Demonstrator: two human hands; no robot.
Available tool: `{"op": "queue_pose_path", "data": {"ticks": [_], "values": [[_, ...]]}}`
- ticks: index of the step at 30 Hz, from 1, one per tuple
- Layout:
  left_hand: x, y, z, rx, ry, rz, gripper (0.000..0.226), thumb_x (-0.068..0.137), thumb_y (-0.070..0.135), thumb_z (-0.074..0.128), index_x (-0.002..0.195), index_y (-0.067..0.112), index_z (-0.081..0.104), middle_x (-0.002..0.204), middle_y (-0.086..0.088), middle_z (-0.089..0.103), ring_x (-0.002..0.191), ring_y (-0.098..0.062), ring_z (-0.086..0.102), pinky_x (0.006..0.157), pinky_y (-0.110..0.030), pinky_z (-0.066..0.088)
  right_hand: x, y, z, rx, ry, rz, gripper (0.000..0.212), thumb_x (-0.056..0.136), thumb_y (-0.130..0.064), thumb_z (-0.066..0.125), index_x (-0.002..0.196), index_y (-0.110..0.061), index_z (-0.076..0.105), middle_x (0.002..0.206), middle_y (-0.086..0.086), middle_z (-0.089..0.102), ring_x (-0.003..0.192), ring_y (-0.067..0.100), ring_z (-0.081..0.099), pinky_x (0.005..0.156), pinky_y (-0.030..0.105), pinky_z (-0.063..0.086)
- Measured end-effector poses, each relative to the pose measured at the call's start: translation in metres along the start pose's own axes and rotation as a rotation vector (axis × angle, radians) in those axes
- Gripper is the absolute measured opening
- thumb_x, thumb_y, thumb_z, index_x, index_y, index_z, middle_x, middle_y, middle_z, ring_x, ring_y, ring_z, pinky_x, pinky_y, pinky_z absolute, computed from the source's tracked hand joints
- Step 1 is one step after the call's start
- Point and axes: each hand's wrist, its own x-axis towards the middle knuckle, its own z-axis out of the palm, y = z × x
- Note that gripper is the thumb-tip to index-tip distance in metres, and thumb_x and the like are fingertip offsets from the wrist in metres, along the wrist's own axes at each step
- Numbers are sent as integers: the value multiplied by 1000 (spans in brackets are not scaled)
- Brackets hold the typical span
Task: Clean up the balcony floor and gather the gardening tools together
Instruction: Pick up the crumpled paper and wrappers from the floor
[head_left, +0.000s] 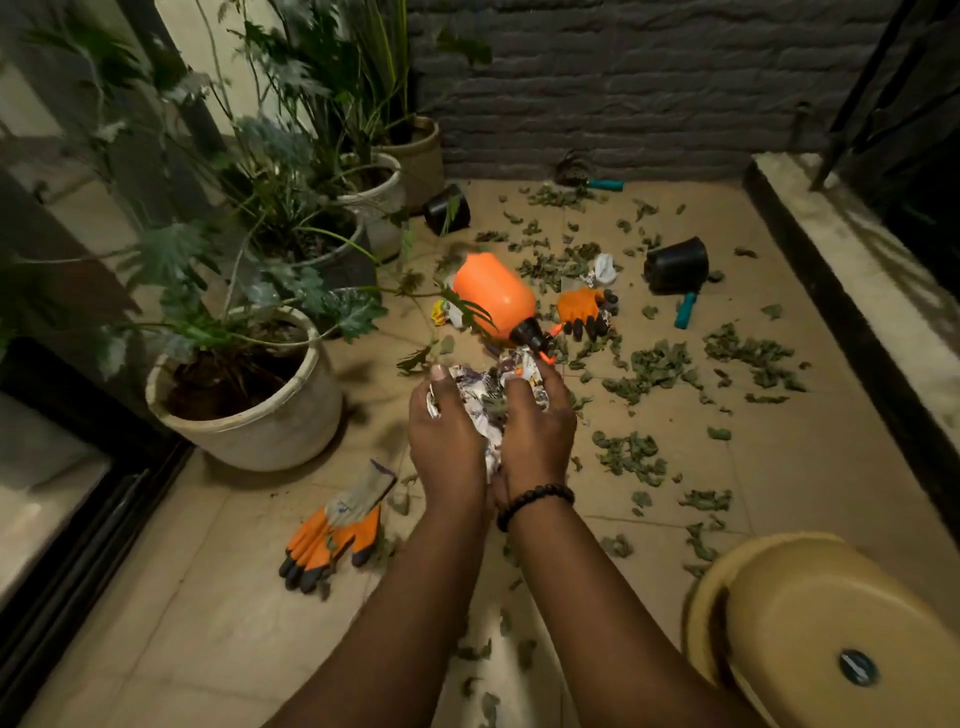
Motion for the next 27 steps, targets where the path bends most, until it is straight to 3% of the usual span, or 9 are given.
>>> {"op": "queue_pose_path", "data": {"ticks": [4, 9, 12, 17, 19, 24, 27], "values": [[-46, 66, -29, -6, -15, -125, 37, 103, 47, 42, 115, 19, 63, 109, 3, 65, 103, -17, 59, 82, -27, 40, -46, -66, -11, -24, 15, 129, 27, 89, -18, 62, 95, -45, 66, 106, -5, 71, 92, 16, 70, 81, 43, 60], [-101, 160, -86, 9, 0, -286, 43, 100, 54, 43, 113, 20, 66, 111, -3, 69, 106, -25, 64, 96, -44, 51, -134, -169, -8, -91, -13, 214, 29, 81, -30, 63, 109, -37, 67, 116, -4, 69, 106, 19, 66, 91, 47, 56], [-129, 215, -118, -24, 31, -380, 66, 81, 73, 39, 116, 24, 66, 116, -4, 69, 108, -26, 65, 98, -49, 50, -178, -228, -1, -124, -36, 299, 27, 88, -22, 64, 114, -31, 67, 119, -2, 68, 107, 19, 65, 92, 47, 55], [-172, 277, -159, -93, 126, -483, 68, 71, 81, 43, 110, 32, 69, 115, 0, 71, 108, -26, 67, 100, -51, 50, -235, -312, 3, -200, -109, 404, 21, 90, -21, 63, 104, -36, 62, 116, -3, 67, 99, 14, 66, 88, 38, 56], [-187, 300, -171, -148, 146, -506, 60, 70, 81, 47, 102, 35, 70, 109, 1, 73, 105, -25, 68, 98, -52, 51, -251, -338, 2, -214, -143, 419, 23, 90, -20, 62, 109, -33, 62, 112, -2, 68, 89, 8, 67, 78, 33, 56], [-215, 333, -189, -204, 220, -489, 65, 71, 82, 46, 111, 37, 70, 112, 2, 72, 107, -25, 68, 99, -52, 51, -279, -381, -2, -176, -248, 467, 23, 94, -15, 59, 107, -33, 55, 92, -14, 61, 63, -9, 64, 56, 16, 50], [-228, 344, -197, -253, 241, -481, 61, 72, 81, 47, 106, 35, 71, 108, 1, 74, 104, -26, 69, 97, -52, 52, -295, -398, -5, -183, -289, 460, 22, 94, -14, 59, 98, -36, 57, 87, -18, 61, 63, -5, 65, 59, 20, 52]]}}
